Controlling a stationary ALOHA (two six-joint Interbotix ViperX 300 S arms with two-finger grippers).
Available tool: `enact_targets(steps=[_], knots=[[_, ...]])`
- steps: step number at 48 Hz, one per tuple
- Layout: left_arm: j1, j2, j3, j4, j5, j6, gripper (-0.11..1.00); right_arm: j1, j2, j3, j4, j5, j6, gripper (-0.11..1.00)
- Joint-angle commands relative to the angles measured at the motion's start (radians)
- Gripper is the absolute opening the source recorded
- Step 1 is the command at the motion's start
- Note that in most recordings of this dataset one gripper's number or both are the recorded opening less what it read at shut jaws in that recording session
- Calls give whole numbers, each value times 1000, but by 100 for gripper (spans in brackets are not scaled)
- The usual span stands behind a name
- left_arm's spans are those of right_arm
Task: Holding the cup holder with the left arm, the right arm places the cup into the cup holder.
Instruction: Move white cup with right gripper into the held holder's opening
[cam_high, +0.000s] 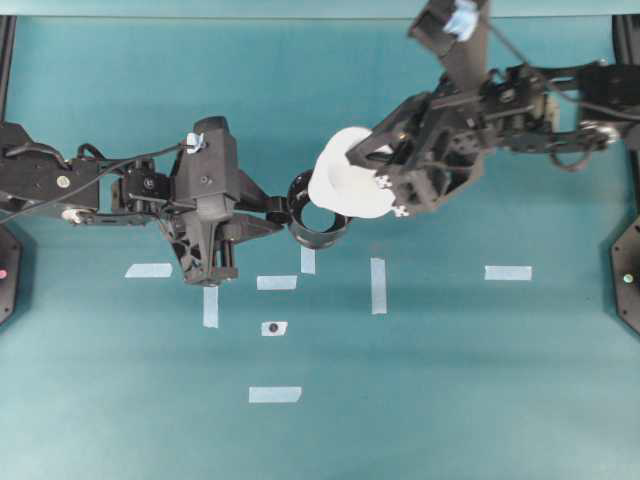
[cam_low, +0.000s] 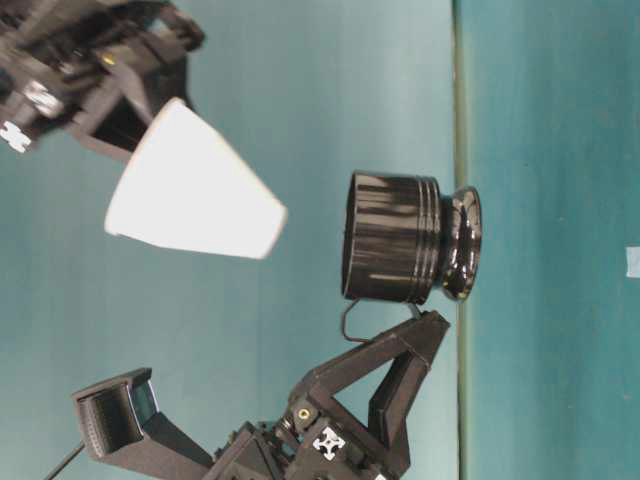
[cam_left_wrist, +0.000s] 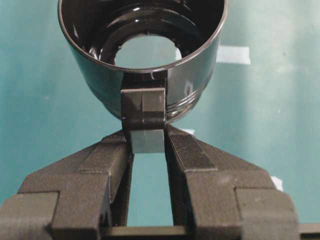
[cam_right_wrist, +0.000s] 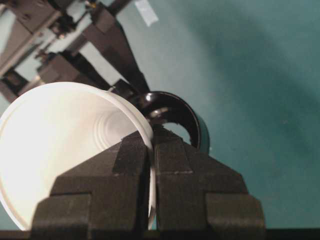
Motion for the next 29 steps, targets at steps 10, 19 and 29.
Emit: enact_targets(steps=[10, 19, 29], knots=[[-2, -11, -23, 5, -31, 2, 23, 5, 38, -28, -2, -5, 6, 3], [-3, -9, -21, 5, -41, 3, 23, 5, 69, -31, -2, -3, 6, 3], [-3, -9, -20, 5, -41, 3, 23, 9, 86, -44, -2, 0, 6, 3]])
